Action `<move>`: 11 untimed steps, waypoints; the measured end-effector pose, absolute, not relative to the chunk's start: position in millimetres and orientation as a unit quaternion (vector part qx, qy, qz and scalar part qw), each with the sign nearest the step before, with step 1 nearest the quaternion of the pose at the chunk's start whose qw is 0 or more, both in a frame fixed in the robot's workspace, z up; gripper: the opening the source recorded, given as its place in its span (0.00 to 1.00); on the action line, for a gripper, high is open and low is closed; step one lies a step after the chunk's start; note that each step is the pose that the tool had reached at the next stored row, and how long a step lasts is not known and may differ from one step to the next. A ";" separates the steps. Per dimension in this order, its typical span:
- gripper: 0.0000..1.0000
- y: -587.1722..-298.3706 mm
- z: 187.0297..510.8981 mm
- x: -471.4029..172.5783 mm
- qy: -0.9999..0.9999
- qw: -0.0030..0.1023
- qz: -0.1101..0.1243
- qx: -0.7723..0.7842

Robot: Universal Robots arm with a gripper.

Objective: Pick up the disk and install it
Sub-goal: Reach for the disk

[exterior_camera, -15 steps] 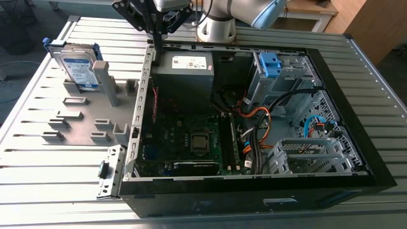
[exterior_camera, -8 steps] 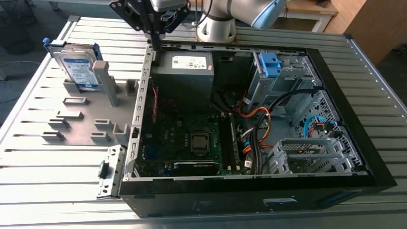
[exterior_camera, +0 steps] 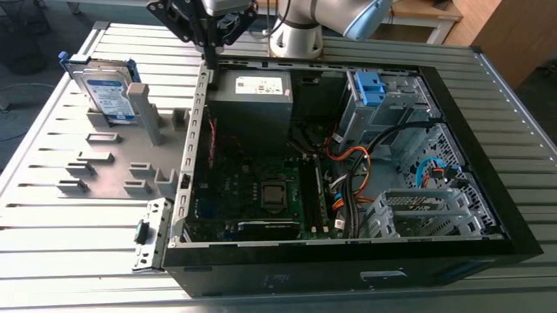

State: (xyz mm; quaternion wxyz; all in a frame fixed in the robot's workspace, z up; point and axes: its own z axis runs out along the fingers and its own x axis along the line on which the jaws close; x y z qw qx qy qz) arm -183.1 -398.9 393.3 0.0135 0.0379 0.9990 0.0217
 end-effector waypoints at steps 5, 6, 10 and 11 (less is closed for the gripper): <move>0.11 -398.9 393.3 -185.0 0.999 0.013 0.022 0.038; 0.11 -398.9 393.3 -185.3 0.999 0.013 0.022 0.038; 0.11 -398.9 393.3 -186.7 0.999 0.013 0.022 0.038; 0.11 -398.9 393.3 -187.0 0.999 0.013 0.022 0.038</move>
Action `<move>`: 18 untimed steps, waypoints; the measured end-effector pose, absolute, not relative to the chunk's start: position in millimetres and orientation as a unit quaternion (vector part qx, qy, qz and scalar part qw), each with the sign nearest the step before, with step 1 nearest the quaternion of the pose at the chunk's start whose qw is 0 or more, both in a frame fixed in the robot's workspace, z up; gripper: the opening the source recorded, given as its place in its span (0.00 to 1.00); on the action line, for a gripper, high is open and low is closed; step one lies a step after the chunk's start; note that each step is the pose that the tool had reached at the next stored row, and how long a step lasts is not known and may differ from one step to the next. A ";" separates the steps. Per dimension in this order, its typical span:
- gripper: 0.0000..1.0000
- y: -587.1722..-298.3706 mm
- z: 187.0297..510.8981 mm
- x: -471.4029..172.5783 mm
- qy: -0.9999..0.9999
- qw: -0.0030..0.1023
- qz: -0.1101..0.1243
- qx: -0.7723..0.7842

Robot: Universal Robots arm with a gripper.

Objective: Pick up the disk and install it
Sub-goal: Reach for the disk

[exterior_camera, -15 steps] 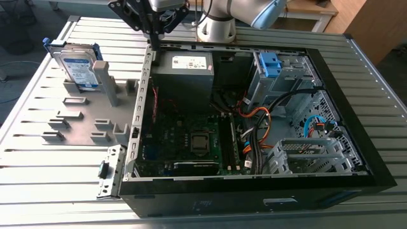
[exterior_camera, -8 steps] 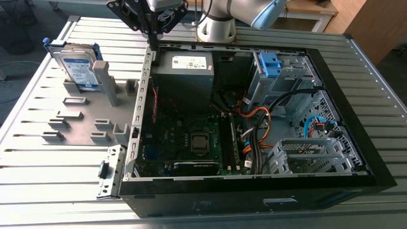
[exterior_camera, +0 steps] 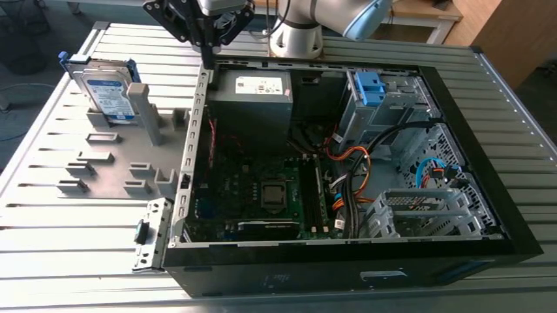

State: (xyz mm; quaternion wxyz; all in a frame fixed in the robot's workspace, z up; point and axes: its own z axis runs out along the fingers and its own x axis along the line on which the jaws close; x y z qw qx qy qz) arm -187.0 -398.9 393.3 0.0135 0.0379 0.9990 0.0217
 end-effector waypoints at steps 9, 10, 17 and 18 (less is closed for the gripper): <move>0.11 -398.9 393.3 -189.8 0.999 0.013 0.022 0.038; 0.11 -398.9 393.3 -190.0 0.999 0.013 0.022 0.038; 0.11 -398.9 393.3 -191.4 0.999 0.013 0.022 0.038; 0.11 -398.9 393.3 -191.6 0.999 0.013 0.022 0.038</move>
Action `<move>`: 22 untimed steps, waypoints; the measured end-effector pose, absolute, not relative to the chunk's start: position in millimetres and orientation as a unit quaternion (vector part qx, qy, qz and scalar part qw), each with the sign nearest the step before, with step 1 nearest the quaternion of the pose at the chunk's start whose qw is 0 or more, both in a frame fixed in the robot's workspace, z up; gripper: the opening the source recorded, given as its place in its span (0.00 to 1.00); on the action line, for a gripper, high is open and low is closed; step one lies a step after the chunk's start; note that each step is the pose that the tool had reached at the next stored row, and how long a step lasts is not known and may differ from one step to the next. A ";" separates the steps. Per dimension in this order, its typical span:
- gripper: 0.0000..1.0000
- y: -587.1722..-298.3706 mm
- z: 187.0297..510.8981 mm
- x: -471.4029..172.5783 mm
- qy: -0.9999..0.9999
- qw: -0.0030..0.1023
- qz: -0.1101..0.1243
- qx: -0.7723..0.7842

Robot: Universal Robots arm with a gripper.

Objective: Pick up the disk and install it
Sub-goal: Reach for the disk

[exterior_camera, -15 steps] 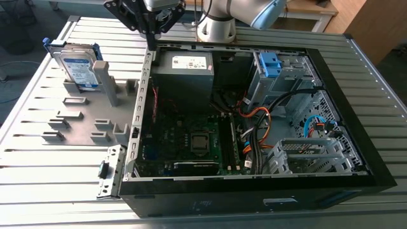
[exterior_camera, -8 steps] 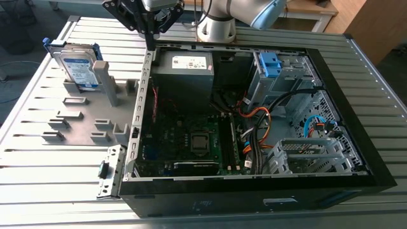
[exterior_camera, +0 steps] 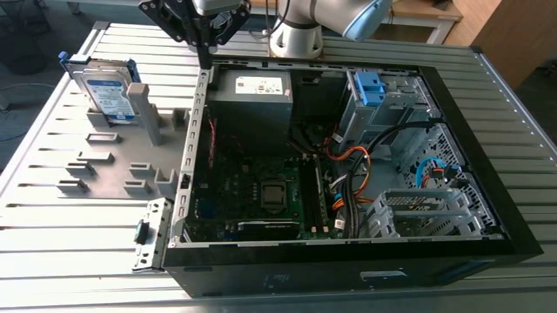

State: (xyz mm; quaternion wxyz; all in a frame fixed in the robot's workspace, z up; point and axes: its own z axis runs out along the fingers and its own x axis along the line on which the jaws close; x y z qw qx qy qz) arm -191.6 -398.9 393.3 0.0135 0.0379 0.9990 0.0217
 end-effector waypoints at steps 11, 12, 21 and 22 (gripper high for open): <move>0.11 -398.9 393.3 -195.2 0.999 0.013 0.022 0.038; 0.11 -398.9 393.3 -195.7 0.999 0.013 0.022 0.038; 0.11 -398.9 393.3 -198.6 0.999 0.013 0.022 0.038; 0.11 -399.0 393.3 -199.0 0.999 0.013 0.022 0.038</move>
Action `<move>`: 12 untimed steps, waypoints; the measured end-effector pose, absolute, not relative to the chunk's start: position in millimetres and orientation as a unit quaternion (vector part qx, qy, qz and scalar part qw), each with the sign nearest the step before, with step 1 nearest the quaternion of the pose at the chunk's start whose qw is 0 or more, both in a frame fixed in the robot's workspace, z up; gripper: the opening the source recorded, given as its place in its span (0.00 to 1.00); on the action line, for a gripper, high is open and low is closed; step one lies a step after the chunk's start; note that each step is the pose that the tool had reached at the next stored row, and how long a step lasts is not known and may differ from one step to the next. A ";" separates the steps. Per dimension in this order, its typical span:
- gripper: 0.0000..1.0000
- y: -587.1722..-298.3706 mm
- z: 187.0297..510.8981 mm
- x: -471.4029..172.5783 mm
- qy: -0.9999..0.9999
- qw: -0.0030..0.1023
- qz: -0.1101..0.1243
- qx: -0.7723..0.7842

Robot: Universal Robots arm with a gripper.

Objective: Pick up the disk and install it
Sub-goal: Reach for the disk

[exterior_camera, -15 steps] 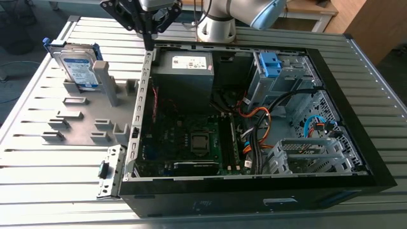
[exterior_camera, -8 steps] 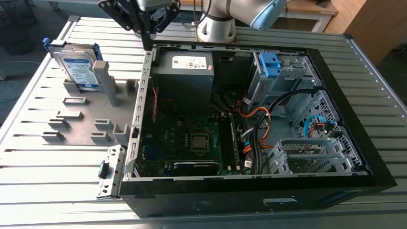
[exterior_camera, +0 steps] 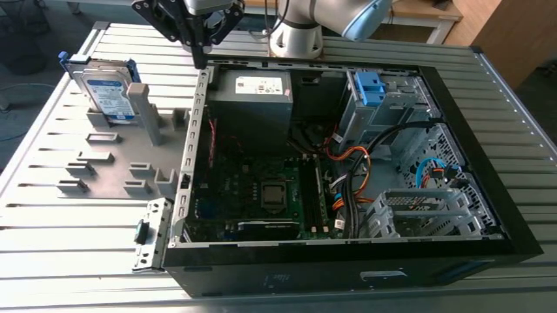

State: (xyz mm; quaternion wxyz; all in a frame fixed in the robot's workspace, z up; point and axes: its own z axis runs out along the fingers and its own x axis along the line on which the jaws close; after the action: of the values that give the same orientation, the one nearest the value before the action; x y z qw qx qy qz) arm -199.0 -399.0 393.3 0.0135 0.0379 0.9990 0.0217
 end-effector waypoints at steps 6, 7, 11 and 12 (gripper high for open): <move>0.11 -398.9 393.3 -201.5 0.999 0.013 0.022 0.038; 0.11 -398.9 393.3 -201.8 0.999 0.013 0.022 0.038; 0.11 -398.9 393.3 -203.6 0.999 0.013 0.022 0.038; 0.11 -398.9 393.3 -204.1 0.999 0.013 0.022 0.038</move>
State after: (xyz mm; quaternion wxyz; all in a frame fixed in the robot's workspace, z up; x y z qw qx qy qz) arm -204.1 -398.9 393.3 0.0135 0.0379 0.9990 0.0217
